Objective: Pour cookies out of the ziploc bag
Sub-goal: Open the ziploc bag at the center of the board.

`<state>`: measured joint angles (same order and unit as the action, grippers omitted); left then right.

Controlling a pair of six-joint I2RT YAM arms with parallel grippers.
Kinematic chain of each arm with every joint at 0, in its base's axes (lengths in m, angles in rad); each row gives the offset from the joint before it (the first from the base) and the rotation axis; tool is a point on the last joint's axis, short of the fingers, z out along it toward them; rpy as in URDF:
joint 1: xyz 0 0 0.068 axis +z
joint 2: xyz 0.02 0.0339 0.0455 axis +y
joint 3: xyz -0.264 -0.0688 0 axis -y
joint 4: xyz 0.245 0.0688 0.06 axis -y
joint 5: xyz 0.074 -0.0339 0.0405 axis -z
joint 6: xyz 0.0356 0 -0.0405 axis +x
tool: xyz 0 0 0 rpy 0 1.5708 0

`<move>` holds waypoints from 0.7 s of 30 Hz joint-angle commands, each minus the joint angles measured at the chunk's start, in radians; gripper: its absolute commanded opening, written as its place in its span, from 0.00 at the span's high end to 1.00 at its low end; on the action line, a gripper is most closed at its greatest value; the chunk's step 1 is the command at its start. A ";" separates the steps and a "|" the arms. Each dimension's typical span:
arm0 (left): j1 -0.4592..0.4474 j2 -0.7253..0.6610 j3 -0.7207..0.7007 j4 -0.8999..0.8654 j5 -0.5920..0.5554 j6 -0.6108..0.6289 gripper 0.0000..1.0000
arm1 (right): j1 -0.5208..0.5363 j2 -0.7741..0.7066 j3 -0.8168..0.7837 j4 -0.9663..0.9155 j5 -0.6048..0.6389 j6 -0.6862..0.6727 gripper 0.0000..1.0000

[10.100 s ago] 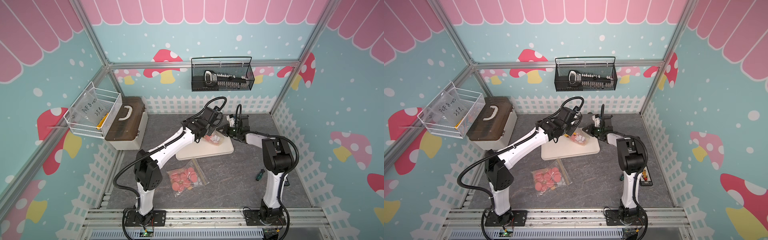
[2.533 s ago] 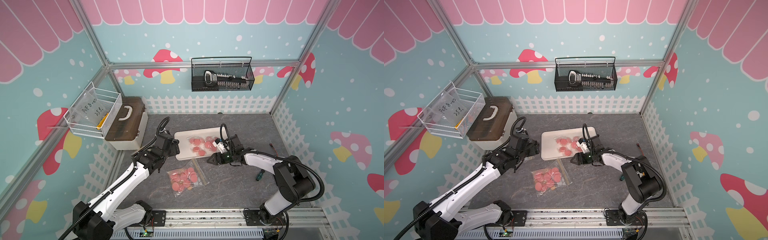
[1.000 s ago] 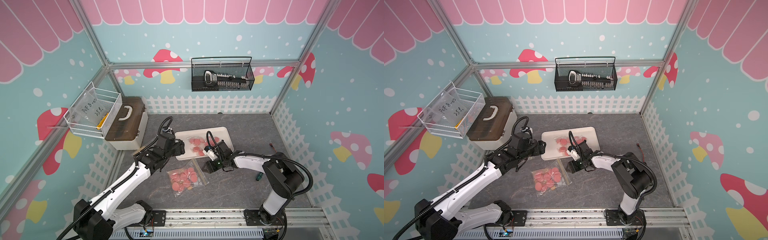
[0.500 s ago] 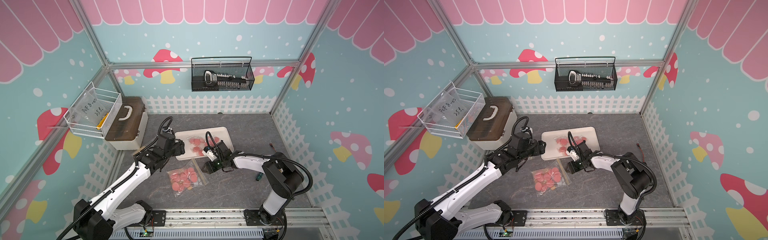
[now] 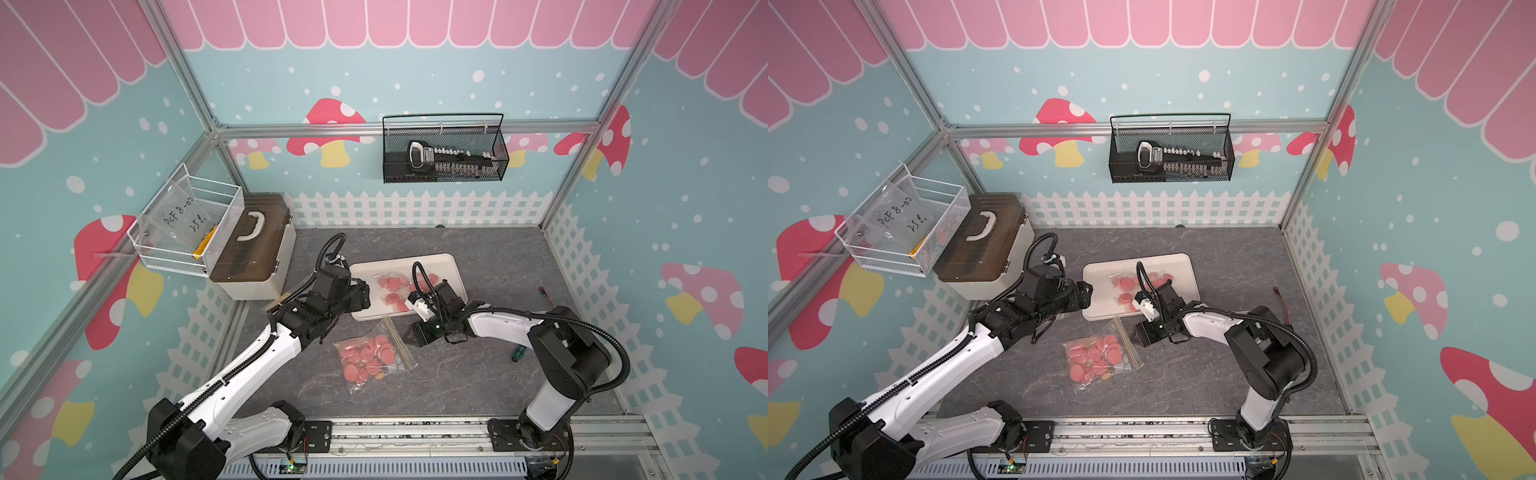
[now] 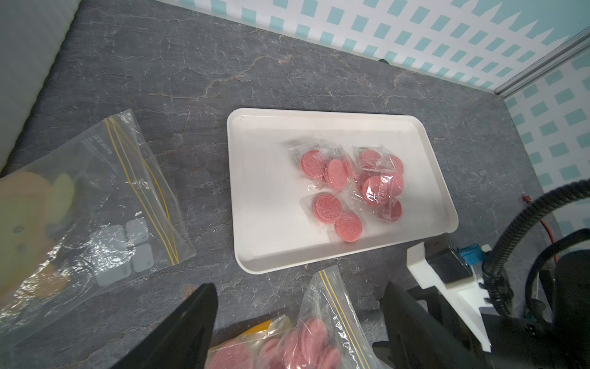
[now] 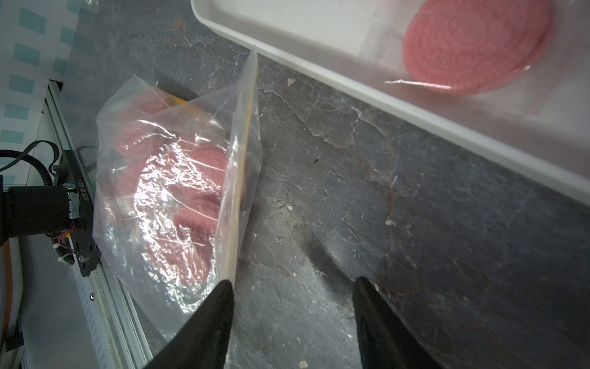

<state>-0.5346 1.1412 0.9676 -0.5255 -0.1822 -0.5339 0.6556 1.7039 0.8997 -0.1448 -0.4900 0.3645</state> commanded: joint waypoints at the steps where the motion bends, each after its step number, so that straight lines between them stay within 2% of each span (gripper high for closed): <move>1: -0.009 0.002 0.014 0.010 0.007 -0.011 0.15 | 0.006 -0.007 -0.002 -0.015 -0.011 -0.020 0.40; 21: -0.013 0.008 0.016 0.014 0.008 -0.012 0.14 | 0.023 0.007 0.030 -0.002 -0.017 -0.012 0.41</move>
<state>-0.5400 1.1439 0.9676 -0.5251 -0.1818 -0.5346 0.6701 1.7039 0.9012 -0.1486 -0.5053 0.3634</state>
